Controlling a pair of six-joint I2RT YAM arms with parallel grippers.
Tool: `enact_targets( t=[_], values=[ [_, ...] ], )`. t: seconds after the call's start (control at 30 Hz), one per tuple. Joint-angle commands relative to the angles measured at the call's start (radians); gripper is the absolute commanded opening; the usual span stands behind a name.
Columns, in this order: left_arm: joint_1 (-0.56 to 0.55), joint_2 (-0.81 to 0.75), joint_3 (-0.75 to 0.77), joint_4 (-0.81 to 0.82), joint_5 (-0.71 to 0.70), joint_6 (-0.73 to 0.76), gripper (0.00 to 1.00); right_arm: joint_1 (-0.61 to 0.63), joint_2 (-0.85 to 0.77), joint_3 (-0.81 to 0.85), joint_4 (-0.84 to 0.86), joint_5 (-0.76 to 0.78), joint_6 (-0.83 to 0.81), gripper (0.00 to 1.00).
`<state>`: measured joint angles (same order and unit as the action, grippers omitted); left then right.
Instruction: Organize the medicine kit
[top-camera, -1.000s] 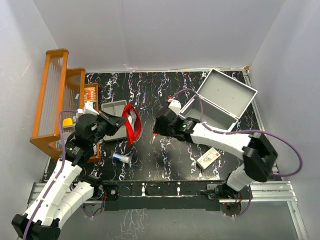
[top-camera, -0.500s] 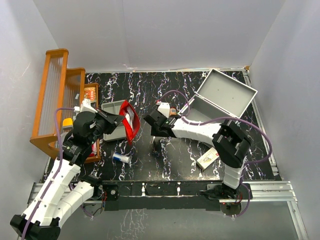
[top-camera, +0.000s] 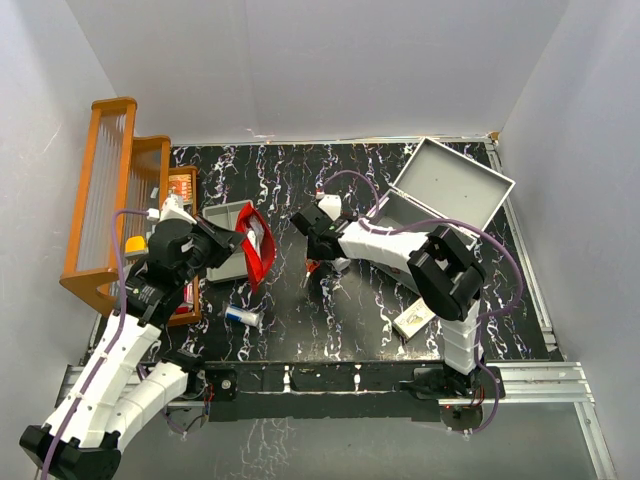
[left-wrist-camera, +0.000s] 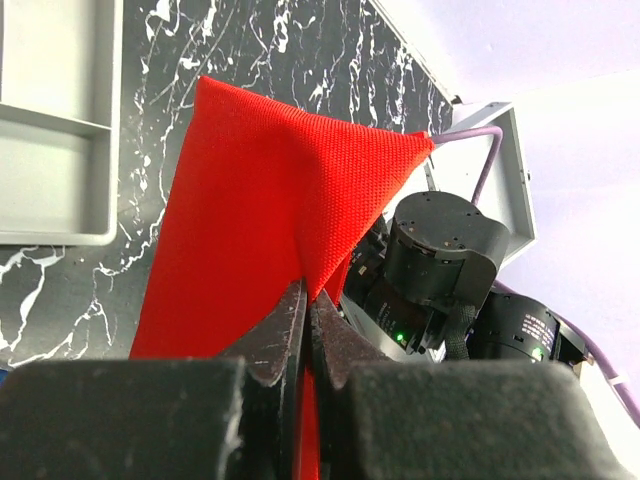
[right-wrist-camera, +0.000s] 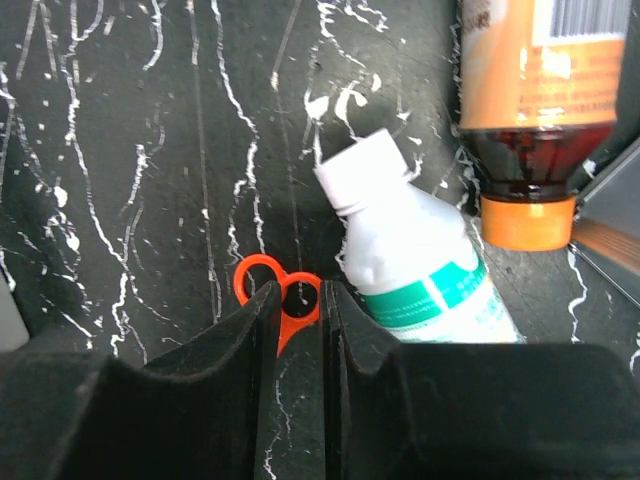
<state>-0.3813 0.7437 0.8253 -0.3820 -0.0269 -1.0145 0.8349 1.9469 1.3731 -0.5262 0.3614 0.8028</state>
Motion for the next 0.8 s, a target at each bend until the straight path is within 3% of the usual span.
enact_targets(
  t=[0.0,0.77],
  values=[
    [0.005,-0.003,0.057,-0.019,-0.039,0.055,0.0,0.005,0.032,0.085,-0.031,0.019,-0.04,0.21],
    [0.005,-0.023,-0.009,0.012,-0.018,0.01,0.0,0.002,0.076,0.058,-0.03,-0.031,-0.101,0.18]
  ],
)
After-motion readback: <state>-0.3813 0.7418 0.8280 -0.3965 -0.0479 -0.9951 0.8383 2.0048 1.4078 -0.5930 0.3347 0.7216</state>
